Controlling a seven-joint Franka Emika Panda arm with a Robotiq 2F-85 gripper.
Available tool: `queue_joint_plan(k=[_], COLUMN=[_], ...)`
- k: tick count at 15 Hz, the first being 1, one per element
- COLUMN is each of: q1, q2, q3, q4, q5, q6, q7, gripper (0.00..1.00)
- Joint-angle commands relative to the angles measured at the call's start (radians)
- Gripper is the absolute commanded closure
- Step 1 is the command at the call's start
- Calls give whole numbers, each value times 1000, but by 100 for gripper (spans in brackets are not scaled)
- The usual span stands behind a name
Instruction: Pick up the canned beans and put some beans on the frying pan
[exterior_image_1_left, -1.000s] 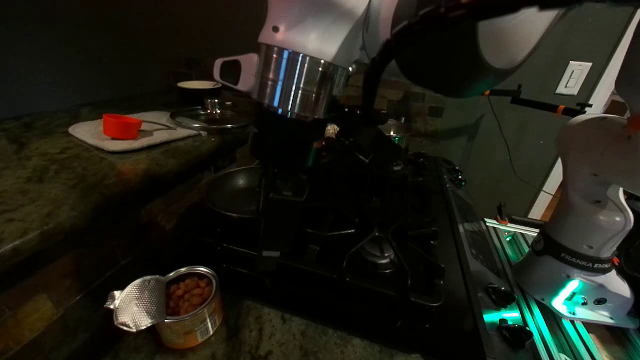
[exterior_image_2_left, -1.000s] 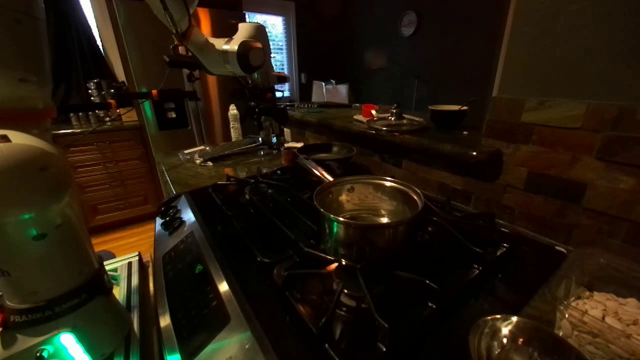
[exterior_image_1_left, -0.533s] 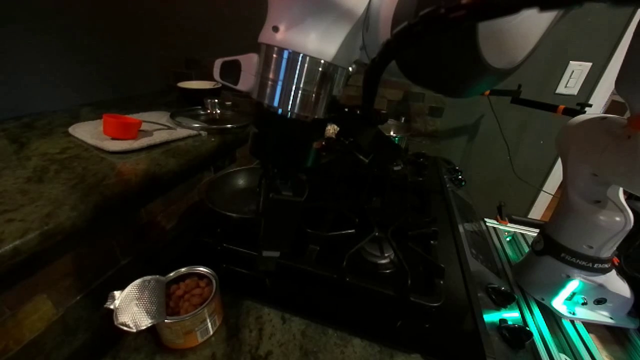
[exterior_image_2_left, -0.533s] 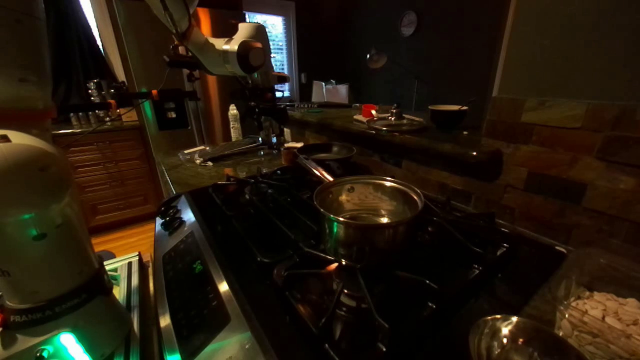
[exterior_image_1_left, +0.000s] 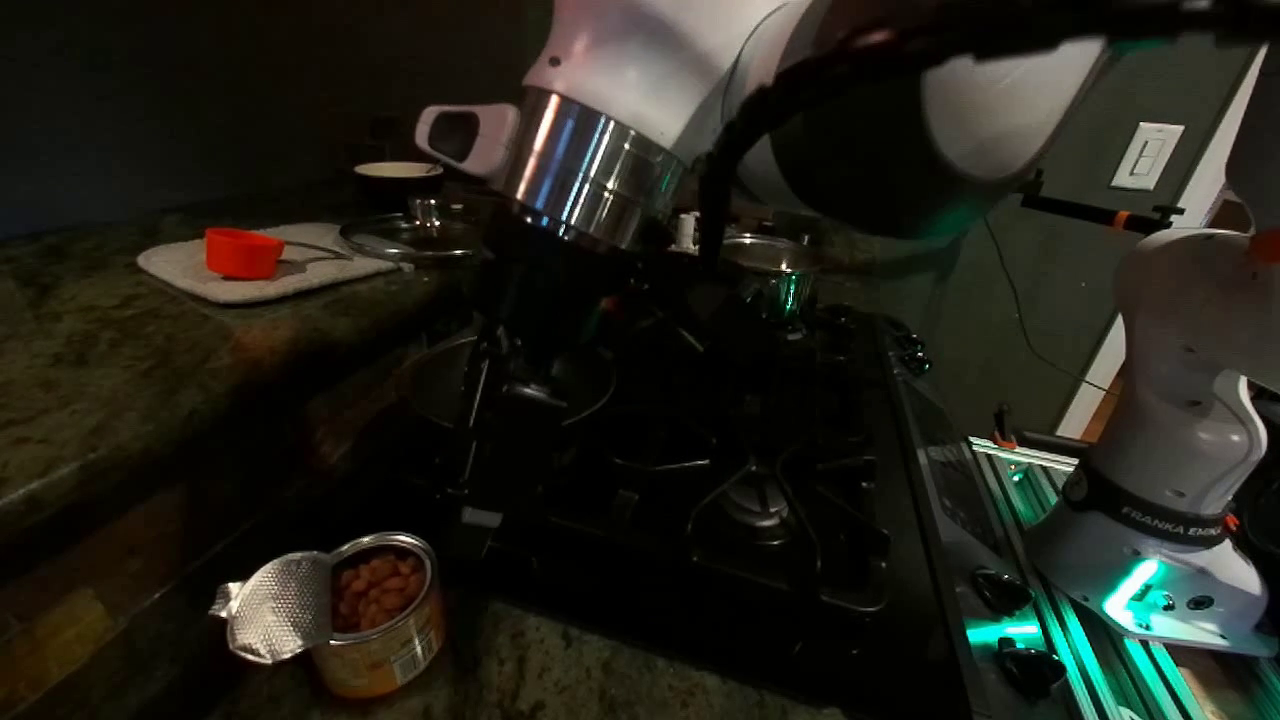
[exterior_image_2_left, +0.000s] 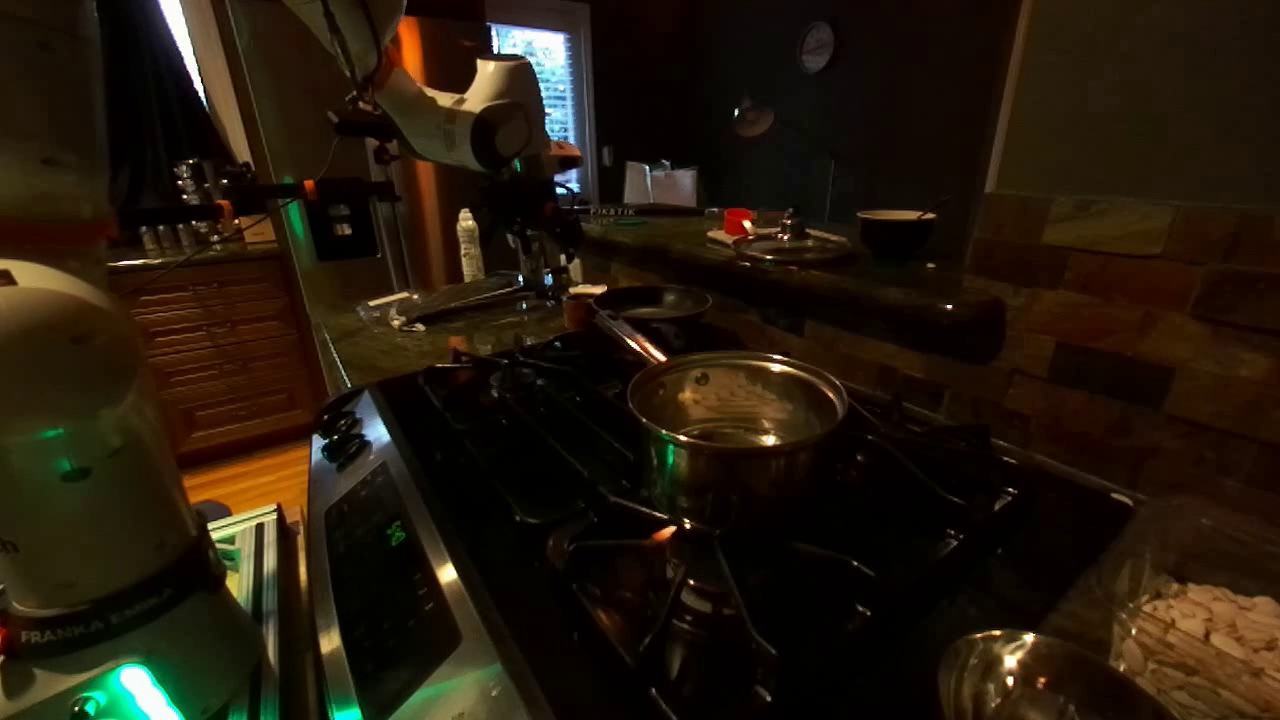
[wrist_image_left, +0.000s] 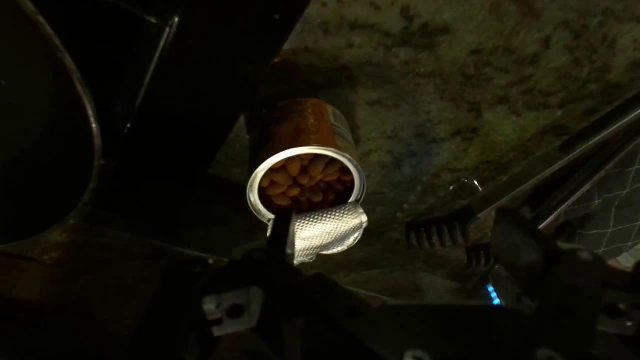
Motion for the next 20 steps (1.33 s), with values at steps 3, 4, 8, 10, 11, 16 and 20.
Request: queue_joint_plan(k=[3, 4, 8, 10, 11, 16, 20], q1=[-53, -64, -44, -21, -32, 20, 65], q2=[29, 35, 43, 43, 43, 70, 108], q3=[78, 90, 64, 32, 27, -52, -74], q4=[-143, -163, -238, -272, -288, -314, -293], q5=[88, 86, 49, 13, -63, -124, -100], q6=[231, 261, 392, 468, 504, 596, 614], q7=[-227, -255, -300, -286, -214, -167, -152], gripper=[0, 0, 0, 0, 0, 0, 0])
